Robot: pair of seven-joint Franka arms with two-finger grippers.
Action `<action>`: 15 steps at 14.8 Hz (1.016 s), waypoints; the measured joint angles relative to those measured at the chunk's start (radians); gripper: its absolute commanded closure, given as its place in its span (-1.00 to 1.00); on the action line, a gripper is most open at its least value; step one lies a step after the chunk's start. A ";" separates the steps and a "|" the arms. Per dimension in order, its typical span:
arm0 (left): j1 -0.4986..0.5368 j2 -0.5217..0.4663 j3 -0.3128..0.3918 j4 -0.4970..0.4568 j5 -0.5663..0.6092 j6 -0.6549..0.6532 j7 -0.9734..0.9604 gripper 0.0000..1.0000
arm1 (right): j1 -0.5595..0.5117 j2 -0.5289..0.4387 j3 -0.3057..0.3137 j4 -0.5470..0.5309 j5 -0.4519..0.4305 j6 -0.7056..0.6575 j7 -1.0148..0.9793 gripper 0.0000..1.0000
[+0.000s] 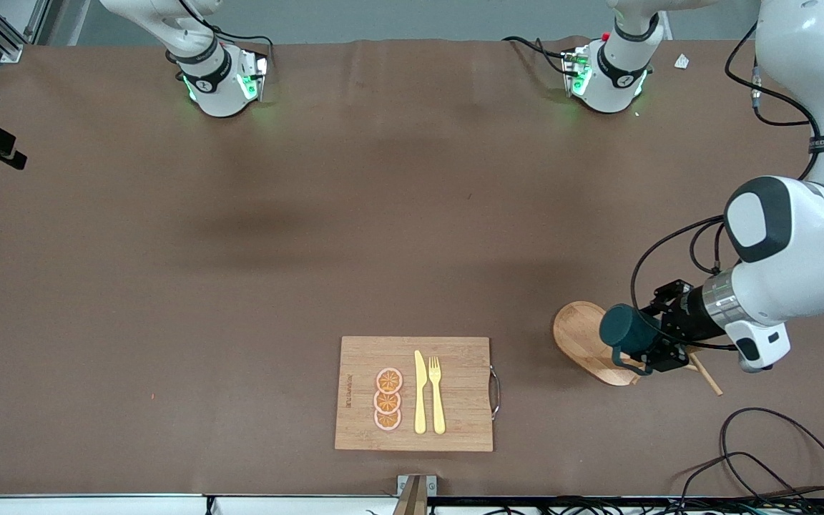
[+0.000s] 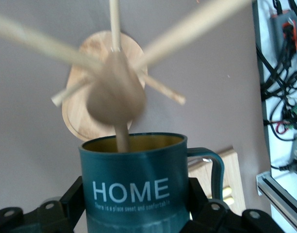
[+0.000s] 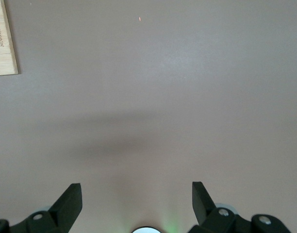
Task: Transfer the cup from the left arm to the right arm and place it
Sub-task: 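Lift the teal mug off the stand with the left gripper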
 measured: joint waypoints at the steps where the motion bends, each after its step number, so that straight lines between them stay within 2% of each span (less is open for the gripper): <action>1: -0.015 -0.004 -0.004 0.003 0.000 -0.001 -0.024 0.03 | 0.000 0.000 0.000 0.000 0.000 0.000 0.000 -1.00; 5: -0.070 -0.024 -0.056 0.006 0.008 -0.008 -0.162 0.03 | 0.000 0.000 0.000 0.000 0.000 0.000 0.000 -1.00; 9: -0.232 -0.037 -0.077 0.007 0.141 -0.010 -0.220 0.04 | -0.001 0.000 -0.001 0.000 -0.001 0.000 0.000 -1.00; 12: -0.402 -0.038 -0.080 0.005 0.326 -0.011 -0.306 0.08 | -0.001 0.000 -0.003 0.000 -0.001 0.000 0.000 -1.00; 15: -0.575 -0.030 -0.080 -0.012 0.580 -0.015 -0.431 0.09 | -0.001 0.000 -0.003 0.000 -0.001 0.000 0.000 -1.00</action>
